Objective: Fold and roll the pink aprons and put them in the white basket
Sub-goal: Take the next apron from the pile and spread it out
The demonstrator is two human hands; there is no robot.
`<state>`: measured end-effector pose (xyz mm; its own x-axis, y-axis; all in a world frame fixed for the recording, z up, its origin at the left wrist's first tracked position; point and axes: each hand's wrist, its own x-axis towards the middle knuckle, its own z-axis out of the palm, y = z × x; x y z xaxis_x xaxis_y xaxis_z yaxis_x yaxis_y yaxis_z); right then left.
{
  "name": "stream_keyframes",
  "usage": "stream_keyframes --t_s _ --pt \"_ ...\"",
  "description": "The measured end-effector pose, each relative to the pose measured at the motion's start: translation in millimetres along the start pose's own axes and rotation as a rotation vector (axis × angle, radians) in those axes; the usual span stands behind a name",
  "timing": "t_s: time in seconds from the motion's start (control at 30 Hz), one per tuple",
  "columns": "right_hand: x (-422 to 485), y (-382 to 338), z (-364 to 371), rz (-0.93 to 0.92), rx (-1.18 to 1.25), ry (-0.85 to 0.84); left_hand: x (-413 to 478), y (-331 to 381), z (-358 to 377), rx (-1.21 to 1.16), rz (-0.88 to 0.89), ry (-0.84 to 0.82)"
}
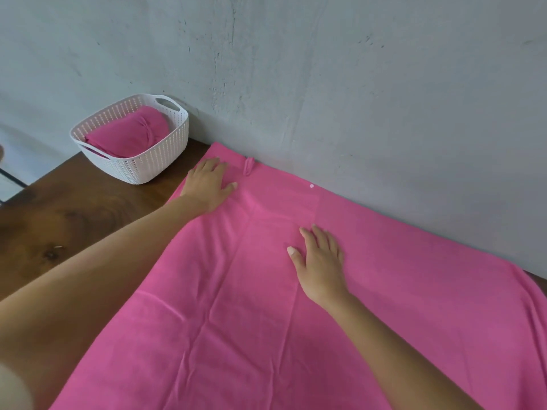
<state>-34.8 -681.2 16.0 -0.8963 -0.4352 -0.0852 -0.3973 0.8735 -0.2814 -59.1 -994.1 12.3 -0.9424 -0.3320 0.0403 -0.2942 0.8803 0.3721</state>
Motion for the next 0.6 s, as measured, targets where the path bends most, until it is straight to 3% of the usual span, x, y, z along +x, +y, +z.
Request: stream_keyframes --t_s 0.17,0.6 --pt "-56.5 7.8 6.0 -0.087 0.009 0.032 -102.9 4.5 -3.6 -0.168 -0.032 0.058" --pt "-199.3 25.5 27.8 -0.249 0.142 0.142 -343.7 29.2 19.6 -0.158 -0.011 0.148"
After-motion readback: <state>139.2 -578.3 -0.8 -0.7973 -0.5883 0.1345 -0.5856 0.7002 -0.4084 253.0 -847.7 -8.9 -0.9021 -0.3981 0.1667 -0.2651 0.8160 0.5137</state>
